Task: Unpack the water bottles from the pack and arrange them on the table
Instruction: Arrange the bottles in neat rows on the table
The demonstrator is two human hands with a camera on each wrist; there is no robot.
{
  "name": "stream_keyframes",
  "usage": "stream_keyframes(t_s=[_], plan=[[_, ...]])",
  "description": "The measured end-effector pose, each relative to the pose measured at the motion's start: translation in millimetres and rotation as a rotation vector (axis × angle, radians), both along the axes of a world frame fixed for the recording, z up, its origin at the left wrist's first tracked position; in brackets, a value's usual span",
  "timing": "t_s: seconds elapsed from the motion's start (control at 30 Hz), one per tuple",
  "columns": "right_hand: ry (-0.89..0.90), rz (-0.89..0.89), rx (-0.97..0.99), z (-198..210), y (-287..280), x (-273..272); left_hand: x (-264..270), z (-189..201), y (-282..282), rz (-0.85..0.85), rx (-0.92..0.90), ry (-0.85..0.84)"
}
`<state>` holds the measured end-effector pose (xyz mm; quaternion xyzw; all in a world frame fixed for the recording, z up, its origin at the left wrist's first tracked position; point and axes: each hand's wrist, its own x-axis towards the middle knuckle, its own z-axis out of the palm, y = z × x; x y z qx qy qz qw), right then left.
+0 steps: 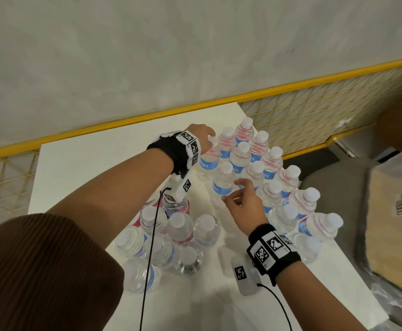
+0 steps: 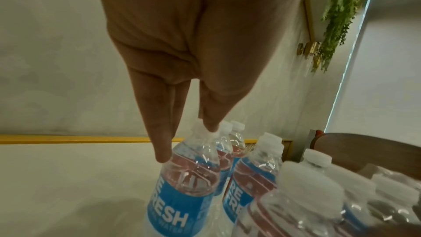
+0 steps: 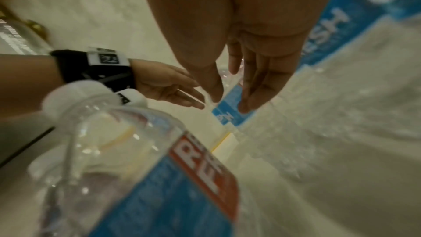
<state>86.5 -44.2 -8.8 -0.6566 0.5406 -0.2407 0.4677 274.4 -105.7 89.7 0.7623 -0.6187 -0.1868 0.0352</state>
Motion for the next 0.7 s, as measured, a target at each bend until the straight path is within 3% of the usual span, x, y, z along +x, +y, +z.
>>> stream_keyframes(t_s=[0.17,0.3,0.5,0.7], plan=[[0.035,0.029,-0.145,35,-17,23,-1,1,1,0.037,0.029,0.078],[0.188,0.084,-0.083,52,-40,38,-3,-1,3,0.050,0.055,0.165],[0.151,0.100,0.018,58,-51,48,-1,3,-3,0.037,0.017,0.087],[0.147,0.145,0.018,63,-56,55,0,-1,-3,0.037,0.084,0.199]])
